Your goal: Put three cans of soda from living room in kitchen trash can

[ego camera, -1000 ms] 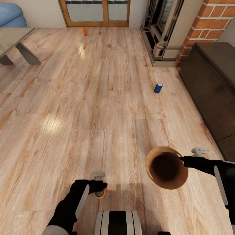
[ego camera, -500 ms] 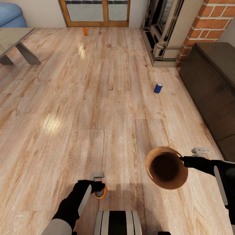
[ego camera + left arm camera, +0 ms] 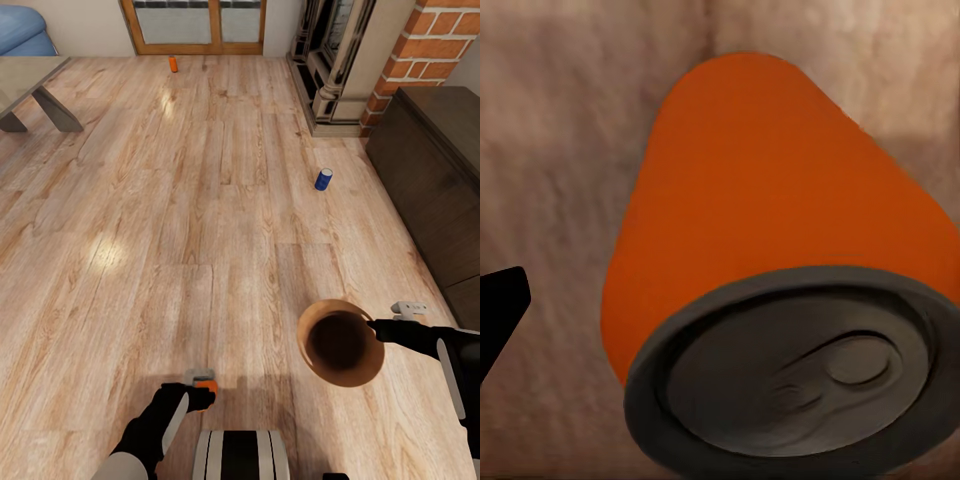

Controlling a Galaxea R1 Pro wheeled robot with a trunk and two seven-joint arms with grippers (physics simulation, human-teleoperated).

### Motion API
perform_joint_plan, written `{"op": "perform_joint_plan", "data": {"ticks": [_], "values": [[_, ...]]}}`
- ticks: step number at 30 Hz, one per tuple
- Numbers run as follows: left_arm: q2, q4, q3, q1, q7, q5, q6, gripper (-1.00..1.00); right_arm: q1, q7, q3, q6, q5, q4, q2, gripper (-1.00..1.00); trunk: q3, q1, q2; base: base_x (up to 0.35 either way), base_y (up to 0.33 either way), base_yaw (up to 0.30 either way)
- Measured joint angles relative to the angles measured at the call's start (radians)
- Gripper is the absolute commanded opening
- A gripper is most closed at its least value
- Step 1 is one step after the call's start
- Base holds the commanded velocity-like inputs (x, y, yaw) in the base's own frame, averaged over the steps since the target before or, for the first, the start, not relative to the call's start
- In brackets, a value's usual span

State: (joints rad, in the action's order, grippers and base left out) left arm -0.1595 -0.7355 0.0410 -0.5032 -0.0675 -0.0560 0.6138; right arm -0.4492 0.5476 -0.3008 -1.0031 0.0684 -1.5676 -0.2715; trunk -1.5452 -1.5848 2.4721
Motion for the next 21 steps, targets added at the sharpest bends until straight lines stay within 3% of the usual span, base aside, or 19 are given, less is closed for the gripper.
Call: {"op": "perform_joint_plan", "data": {"ticks": [21], "values": [[-0.01,-0.005,-0.001,-0.001,-0.001,0.0,-0.005,1.0,0.0,0.0,0.0,0.0,-0.001,0.0,0.002,-1.0,0.0,0.0,0.0,0.0,0.0,0.0]]}}
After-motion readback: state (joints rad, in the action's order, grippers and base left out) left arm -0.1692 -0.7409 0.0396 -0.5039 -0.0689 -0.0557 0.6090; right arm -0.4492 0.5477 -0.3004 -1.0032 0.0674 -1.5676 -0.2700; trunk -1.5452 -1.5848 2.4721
